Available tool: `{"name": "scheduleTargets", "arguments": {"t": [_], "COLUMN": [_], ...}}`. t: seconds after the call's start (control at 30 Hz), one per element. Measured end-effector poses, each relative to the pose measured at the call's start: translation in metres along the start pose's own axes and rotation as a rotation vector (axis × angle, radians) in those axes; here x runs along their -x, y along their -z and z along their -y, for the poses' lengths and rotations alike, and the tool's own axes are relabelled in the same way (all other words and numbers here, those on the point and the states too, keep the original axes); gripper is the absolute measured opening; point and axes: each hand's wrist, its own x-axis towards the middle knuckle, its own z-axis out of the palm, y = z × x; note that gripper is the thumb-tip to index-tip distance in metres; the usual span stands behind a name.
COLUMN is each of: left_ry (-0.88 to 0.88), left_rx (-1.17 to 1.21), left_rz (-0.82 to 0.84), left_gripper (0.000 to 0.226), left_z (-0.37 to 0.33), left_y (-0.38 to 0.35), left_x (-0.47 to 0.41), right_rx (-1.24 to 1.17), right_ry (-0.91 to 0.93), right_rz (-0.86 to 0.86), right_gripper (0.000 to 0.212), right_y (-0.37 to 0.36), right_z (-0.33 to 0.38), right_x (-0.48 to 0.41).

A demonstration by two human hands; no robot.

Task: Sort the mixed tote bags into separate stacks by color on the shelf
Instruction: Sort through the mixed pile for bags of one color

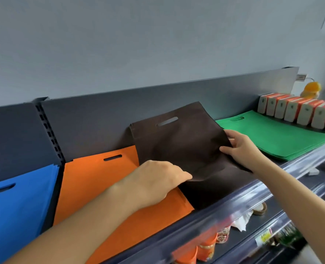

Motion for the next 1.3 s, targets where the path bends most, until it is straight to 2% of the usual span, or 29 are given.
{"name": "scheduleTargets", "arguments": {"t": [0.13,0.27,0.3,0.43,0.53,0.73,0.83,0.93,1.03,1.23,1.3], "left_ry": [0.114,0.213,0.239,0.356,0.430,0.517,0.517,0.588,0.661,0.902,0.971], "left_rx": [-0.008,-0.032,-0.011,0.123,0.167,0.212,0.177,0.131,0.065,-0.044,-0.091], "left_rz": [0.055,0.156,0.176,0.181,0.242,0.232,0.190,0.107,0.093,0.068,0.054], "left_gripper": [0.065,0.069,0.069,0.037,0.041,0.042,0.039,0.038,0.038,0.039,0.046], "left_z": [-0.026,-0.053,-0.058,-0.076,-0.084,-0.094,-0.097,-0.096,-0.094,-0.104,-0.108], "left_y": [-0.005,-0.016,-0.020,-0.030,-0.030,-0.024,-0.016,-0.003,0.013,0.051,0.065], "left_x": [-0.037,-0.070,-0.074,-0.083,-0.088,-0.089,-0.082,-0.052,0.000,0.149,0.208], "right_rx": [0.082,0.170,0.220,0.488,0.605,0.814,0.769,0.661,0.595,0.513,0.517], "right_ry": [0.028,-0.007,-0.028,-0.045,0.026,0.161,0.271,0.397,0.487,0.582,0.613], "right_rz": [0.079,0.183,0.209,0.311,0.361,0.376,0.340,0.347,0.393,0.481,0.510], "right_gripper": [0.044,0.034,0.037,0.061,0.058,0.049,0.055,0.052,0.048,0.047,0.047], "right_y": [0.031,0.055,0.058,0.067,0.066,0.059,0.046,0.021,-0.014,-0.098,-0.130], "right_z": [-0.025,-0.056,-0.063,-0.071,-0.068,-0.064,-0.052,-0.029,-0.001,0.063,0.090], "right_x": [-0.033,-0.059,-0.064,-0.074,-0.078,-0.077,-0.070,-0.053,-0.028,0.043,0.073]}}
